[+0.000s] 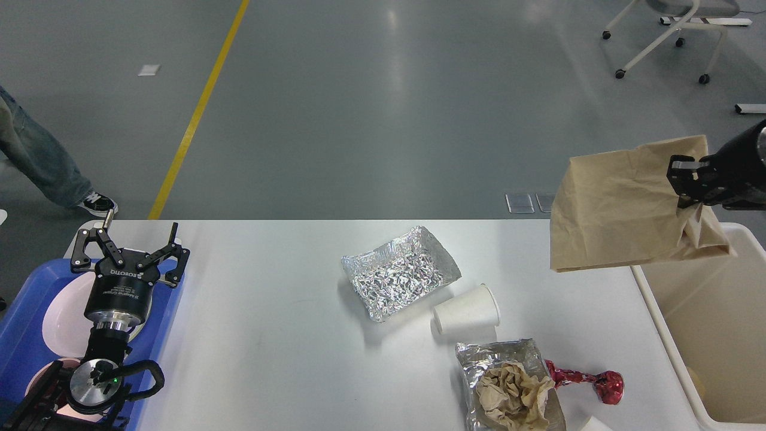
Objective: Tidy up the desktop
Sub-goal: 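Lift the brown paper bag and carry it into the cream bin, then release the paper bag inside the cream bin with the right gripper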
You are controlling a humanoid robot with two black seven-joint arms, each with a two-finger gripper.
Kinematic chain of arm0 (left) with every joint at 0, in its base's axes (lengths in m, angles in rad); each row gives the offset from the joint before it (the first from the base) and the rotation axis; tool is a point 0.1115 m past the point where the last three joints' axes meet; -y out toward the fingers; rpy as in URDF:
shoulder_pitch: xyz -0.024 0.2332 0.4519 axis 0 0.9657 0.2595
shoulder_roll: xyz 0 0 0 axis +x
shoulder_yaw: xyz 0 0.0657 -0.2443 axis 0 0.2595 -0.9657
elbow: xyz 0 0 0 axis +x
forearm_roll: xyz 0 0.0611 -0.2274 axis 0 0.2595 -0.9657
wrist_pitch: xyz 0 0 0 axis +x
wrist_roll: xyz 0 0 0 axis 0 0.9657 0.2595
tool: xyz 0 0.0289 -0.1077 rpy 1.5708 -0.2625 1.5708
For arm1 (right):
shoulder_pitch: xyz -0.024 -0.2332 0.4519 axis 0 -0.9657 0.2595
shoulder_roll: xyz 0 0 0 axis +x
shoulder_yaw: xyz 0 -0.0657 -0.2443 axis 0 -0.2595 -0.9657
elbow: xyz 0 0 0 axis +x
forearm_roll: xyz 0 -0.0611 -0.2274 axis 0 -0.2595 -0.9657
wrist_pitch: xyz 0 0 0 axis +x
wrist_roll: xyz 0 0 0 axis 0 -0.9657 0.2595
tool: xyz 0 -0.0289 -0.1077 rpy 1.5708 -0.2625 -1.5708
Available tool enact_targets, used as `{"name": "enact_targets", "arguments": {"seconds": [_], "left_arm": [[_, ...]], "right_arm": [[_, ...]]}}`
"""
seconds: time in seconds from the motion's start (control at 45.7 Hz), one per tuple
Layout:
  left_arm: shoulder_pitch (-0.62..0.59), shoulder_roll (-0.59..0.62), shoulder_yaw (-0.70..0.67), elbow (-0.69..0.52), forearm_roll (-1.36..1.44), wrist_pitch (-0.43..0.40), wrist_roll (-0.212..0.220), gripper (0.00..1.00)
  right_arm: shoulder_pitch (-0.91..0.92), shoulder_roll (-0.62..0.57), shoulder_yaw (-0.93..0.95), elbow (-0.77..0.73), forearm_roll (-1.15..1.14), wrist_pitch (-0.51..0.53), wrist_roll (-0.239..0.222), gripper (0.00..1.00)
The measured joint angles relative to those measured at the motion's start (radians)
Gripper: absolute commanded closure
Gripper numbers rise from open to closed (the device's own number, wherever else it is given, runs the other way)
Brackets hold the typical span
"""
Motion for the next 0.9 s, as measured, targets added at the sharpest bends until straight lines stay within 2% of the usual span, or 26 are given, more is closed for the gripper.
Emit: {"name": "enact_targets", "arguments": {"seconds": [0.153, 0.307, 0.547, 0.745, 0.898], "left_arm": [[0.000, 0.000, 0.000, 0.000, 0.000, 0.000, 0.000, 0.03], [0.000, 0.000, 0.000, 0.000, 0.000, 0.000, 0.000, 0.03], [0.001, -0.001, 0.000, 0.000, 0.000, 0.000, 0.000, 0.03], [0.002, -0.001, 0.000, 0.000, 0.000, 0.000, 0.000, 0.03], [0.002, -0.001, 0.000, 0.000, 0.000, 0.000, 0.000, 0.03]], "right_arm": [[-0.131, -0.100, -0.007, -0.123, 0.002, -0.073, 0.000, 1.00], [-0.342, -0.195, 0.024, -0.325, 0.011, -0.131, 0.001, 1.00], [-0.753, -0.264, 0.261, -0.625, 0.061, -0.186, 0.006, 1.00], [-1.118, -0.237, 0.531, -0.834, 0.066, -0.284, 0.008, 1.00], [-1.411, -0.096, 0.706, -1.049, 0.065, -0.376, 0.009, 1.00]]}}
